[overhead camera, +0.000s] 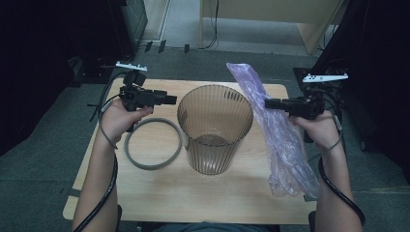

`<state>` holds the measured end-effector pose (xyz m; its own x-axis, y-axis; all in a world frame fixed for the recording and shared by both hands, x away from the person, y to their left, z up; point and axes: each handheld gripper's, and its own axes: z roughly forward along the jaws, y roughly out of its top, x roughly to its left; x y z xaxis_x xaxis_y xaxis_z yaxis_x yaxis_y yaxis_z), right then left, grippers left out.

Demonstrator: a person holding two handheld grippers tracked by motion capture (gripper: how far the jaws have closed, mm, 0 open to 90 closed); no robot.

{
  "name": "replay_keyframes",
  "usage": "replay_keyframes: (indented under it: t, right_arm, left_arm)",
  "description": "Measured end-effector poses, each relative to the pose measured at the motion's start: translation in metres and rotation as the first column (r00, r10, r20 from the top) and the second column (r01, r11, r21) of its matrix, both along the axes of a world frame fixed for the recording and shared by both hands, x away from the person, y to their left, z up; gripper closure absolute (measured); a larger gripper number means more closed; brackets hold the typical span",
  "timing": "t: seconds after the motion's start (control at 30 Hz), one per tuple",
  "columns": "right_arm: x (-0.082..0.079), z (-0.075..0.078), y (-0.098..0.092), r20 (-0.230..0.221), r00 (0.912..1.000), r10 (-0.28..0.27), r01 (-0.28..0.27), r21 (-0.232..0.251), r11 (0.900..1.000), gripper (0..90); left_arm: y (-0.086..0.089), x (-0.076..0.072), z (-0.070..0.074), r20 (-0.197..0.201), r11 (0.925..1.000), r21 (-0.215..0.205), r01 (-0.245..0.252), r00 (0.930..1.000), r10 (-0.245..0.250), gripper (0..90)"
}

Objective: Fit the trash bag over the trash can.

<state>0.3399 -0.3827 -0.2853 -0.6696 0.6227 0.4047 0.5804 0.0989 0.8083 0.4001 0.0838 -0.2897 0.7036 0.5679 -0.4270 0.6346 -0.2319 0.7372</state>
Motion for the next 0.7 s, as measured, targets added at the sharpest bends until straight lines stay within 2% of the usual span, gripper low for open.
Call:
replay_keyframes:
  t: [0.23,0.5,0.57,0.7]
  right_arm:
    - [-0.011,0.013,0.005,0.046,0.9982,0.039,-0.040,0.016,0.999,88.7]
    - [-0.019,0.022,0.017,0.069,0.9919,0.107,-0.110,0.047,0.993,88.8]
    - [-0.021,0.024,0.020,0.076,0.9898,0.121,-0.125,0.044,0.991,88.7]
    - [-0.024,0.025,0.028,0.081,0.9853,0.150,-0.154,0.044,0.987,88.7]
  left_arm:
    - [-0.007,-0.006,0.007,0.014,0.9999,-0.003,0.015,0.9998,-0.015,36.1]
    - [-0.015,-0.015,0.016,0.033,0.9985,-0.029,0.046,0.9985,-0.045,37.0]
    - [-0.018,-0.017,0.018,0.023,0.9983,-0.029,0.051,0.9985,-0.050,39.4]
    - [-0.025,-0.022,0.021,0.041,0.9973,-0.028,0.067,0.9970,-0.066,38.8]
